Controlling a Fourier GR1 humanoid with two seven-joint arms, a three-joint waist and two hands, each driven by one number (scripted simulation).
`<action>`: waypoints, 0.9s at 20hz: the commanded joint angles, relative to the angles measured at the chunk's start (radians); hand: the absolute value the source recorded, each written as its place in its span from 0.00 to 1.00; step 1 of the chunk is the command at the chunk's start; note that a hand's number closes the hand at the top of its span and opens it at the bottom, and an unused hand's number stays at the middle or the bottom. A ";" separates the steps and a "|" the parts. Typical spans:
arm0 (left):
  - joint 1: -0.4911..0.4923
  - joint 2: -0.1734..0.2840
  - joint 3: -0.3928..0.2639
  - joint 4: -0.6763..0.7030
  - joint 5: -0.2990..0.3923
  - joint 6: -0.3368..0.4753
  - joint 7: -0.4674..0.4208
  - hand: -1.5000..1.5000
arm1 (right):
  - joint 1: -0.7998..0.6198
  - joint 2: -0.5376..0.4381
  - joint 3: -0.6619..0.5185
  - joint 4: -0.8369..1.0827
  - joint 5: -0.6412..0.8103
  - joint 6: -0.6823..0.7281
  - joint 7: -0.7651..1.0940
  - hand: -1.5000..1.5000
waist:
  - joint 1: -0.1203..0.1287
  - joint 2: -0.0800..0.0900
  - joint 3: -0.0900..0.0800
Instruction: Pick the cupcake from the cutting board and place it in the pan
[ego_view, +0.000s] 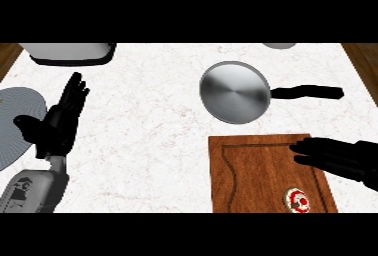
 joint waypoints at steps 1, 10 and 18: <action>0.007 0.003 0.011 -0.057 0.007 -0.027 0.051 0.50 | 0.031 0.012 0.028 0.056 0.116 0.015 -0.125 0.00 | 0.000 -0.001 0.001; -0.032 -0.027 0.054 0.050 -0.036 -0.053 -0.019 0.50 | 0.019 0.083 0.128 0.051 0.310 -0.041 -0.133 0.00 | -0.003 0.001 0.000; 0.066 -0.043 0.048 -0.085 -0.058 -0.049 0.027 0.50 | -0.018 0.097 0.173 0.072 0.484 -0.067 -0.079 0.00 | 0.003 -0.001 0.000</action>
